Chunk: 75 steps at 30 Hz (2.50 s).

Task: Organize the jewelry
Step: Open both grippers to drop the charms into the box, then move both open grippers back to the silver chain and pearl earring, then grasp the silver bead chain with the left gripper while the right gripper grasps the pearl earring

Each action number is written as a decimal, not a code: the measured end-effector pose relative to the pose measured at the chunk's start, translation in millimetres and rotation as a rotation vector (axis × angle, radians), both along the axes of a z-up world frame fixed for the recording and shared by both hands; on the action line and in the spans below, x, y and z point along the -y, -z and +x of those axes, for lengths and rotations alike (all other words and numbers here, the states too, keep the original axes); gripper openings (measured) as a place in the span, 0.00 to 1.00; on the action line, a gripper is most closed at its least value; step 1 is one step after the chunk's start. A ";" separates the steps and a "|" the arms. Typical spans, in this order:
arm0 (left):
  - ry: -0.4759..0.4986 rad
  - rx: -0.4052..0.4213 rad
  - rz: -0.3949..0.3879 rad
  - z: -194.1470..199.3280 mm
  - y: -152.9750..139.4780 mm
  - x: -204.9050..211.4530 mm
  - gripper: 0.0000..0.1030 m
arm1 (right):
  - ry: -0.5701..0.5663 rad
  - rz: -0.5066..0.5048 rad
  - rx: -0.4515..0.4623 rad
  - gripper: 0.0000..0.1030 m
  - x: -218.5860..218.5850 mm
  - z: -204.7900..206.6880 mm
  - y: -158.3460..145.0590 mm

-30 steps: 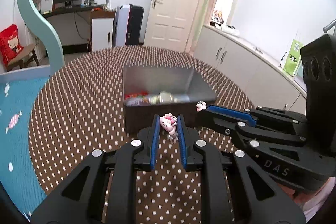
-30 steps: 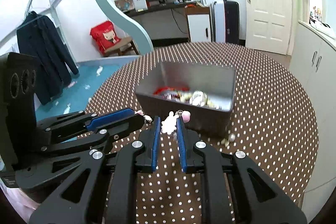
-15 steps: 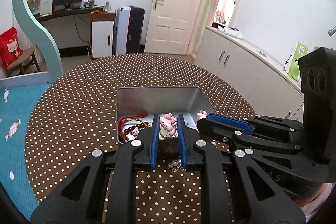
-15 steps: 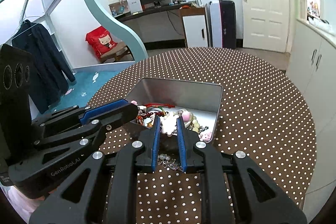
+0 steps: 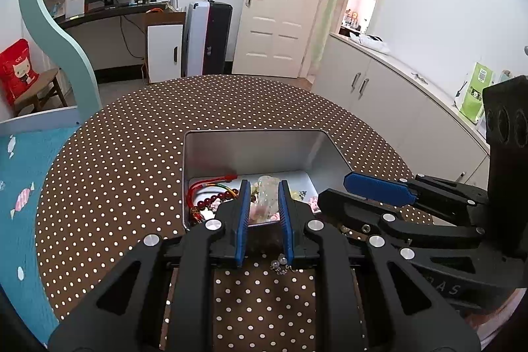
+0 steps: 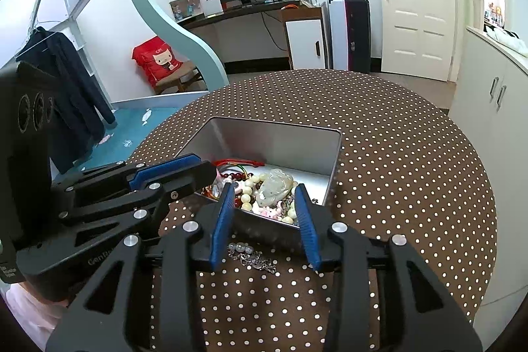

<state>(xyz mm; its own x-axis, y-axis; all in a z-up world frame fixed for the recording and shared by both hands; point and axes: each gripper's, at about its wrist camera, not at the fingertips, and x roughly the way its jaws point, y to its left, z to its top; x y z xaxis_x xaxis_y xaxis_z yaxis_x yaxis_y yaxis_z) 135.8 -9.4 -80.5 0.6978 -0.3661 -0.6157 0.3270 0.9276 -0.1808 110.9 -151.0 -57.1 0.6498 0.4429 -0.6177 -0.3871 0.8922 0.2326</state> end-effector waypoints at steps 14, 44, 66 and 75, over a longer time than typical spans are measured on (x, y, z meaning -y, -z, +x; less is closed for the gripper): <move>-0.001 0.015 0.016 -14.1 -1.6 4.1 0.20 | 0.018 -0.003 0.010 0.40 10.5 -9.3 -5.5; 0.048 -0.125 0.059 -31.8 49.5 18.0 0.47 | 0.056 -0.138 -0.101 0.29 25.0 -2.7 53.6; 0.027 -0.150 0.037 -18.3 60.0 16.0 0.02 | 0.028 -0.137 -0.077 0.10 35.5 -9.8 46.7; 0.014 -0.025 0.025 -41.2 22.5 5.1 0.02 | 0.052 -0.145 -0.013 0.10 39.0 -19.7 24.5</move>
<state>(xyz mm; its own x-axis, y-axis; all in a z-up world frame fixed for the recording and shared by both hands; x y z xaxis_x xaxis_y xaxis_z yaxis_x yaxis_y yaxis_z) 94.7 -14.5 -103.0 0.6772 -0.3601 -0.6417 0.3357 0.9272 -0.1660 91.2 -190.0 -81.6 0.6611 0.3147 -0.6811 -0.3372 0.9356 0.1049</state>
